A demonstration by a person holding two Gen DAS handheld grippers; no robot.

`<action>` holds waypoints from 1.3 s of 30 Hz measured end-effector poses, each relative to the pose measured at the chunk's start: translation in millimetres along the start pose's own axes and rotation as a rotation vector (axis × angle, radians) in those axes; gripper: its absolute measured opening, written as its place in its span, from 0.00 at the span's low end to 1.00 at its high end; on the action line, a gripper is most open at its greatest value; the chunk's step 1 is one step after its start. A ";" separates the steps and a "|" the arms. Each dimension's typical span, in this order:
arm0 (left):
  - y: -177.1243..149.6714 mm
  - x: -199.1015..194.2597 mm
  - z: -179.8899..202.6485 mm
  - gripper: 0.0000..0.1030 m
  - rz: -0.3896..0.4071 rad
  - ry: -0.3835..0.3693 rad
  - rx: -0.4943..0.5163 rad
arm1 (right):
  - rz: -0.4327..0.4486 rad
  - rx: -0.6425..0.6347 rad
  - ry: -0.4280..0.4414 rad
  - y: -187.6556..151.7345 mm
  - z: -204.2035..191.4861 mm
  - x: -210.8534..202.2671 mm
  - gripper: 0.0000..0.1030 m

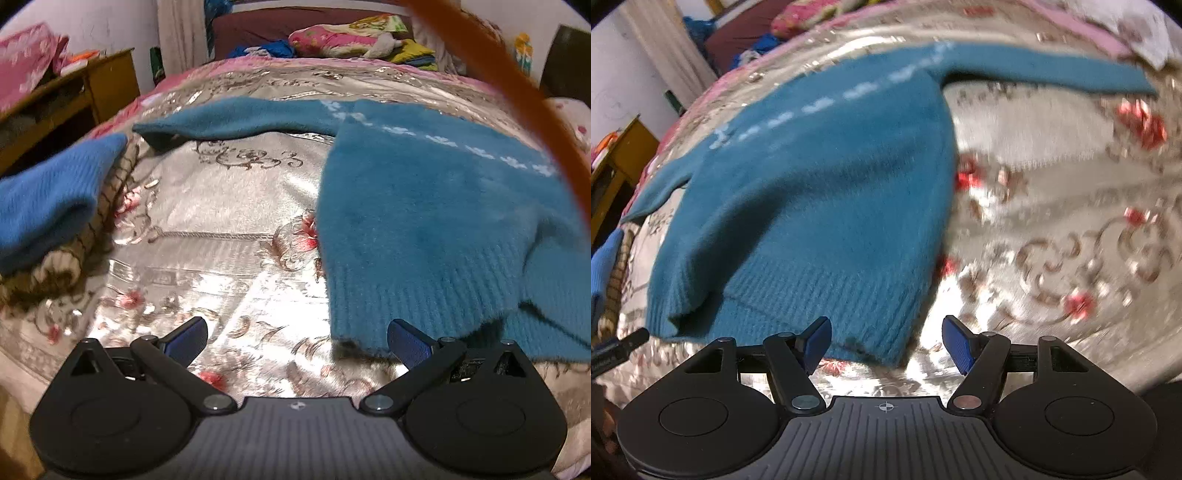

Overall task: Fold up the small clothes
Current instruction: 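Pull the hem with the right gripper to flatten the sweater body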

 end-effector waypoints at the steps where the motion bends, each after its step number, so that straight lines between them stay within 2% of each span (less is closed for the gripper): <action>1: 2.2 2.3 1.2 1.00 0.000 -0.008 -0.005 | -0.009 0.009 0.006 -0.5 0.0 4.6 0.65; 5: 11.4 8.4 11.0 1.00 0.010 -0.001 0.024 | -0.017 0.016 -0.001 4.5 -4.0 20.6 0.66; 6: 13.5 9.6 13.7 1.00 0.012 0.003 0.034 | -0.014 0.010 -0.006 7.0 -5.0 22.6 0.62; 7: 15.4 10.8 16.3 1.00 0.013 0.005 0.045 | -0.004 -0.007 -0.020 9.3 -6.2 23.0 0.46; 9: 18.4 12.1 19.4 1.00 0.011 0.006 0.061 | -0.006 -0.039 -0.056 12.1 -6.0 22.7 0.25; 10: 19.6 12.5 20.7 1.00 0.010 0.009 0.069 | -0.016 -0.050 -0.052 12.3 -4.6 21.7 0.18; 13: 20.2 8.1 21.1 1.00 0.011 0.011 0.083 | -0.027 -0.080 -0.064 11.6 4.6 10.0 0.09; 17: 18.4 4.7 22.5 1.00 0.011 0.004 0.100 | -0.007 -0.091 -0.100 12.7 24.7 -17.7 0.08; 18: 17.2 6.7 23.4 1.00 0.006 0.009 0.106 | -0.002 -0.089 -0.115 12.8 29.9 -22.3 0.01; 20: 13.6 12.6 25.6 1.00 -0.015 0.020 0.119 | -0.003 -0.097 -0.189 11.9 41.3 -25.8 0.00; 22: 10.1 15.5 28.7 1.00 -0.029 0.017 0.131 | -0.033 -0.058 -0.192 7.5 51.8 -22.3 0.00; 24: 10.1 12.7 32.2 1.00 -0.023 0.020 0.145 | -0.005 -0.061 -0.206 6.3 52.1 -28.2 0.02; 27: 17.7 3.0 39.7 1.00 0.017 0.020 0.162 | 0.073 -0.099 -0.141 9.5 31.3 -44.5 0.10; 30: 29.1 -5.8 48.3 1.00 0.055 0.009 0.174 | 0.113 -0.160 -0.050 14.3 -5.7 -47.1 0.10; 35: 44.1 -2.3 56.5 1.00 0.088 0.026 0.207 | 0.078 -0.244 0.032 20.2 -58.1 -13.8 0.10; 39: 40.5 25.3 45.1 1.00 0.013 0.053 0.192 | 0.028 -0.241 0.028 23.2 -62.8 16.3 0.12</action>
Point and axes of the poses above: each gripper's, at about its wrist camera, not at the fingertips, and x roughly the way its jaws point, z to its right, y to its top, the point moved 9 cm from there along x, roughly the way its jaws point, and after that the axes turned 13 degrees about -z, right-handed, at the moved point
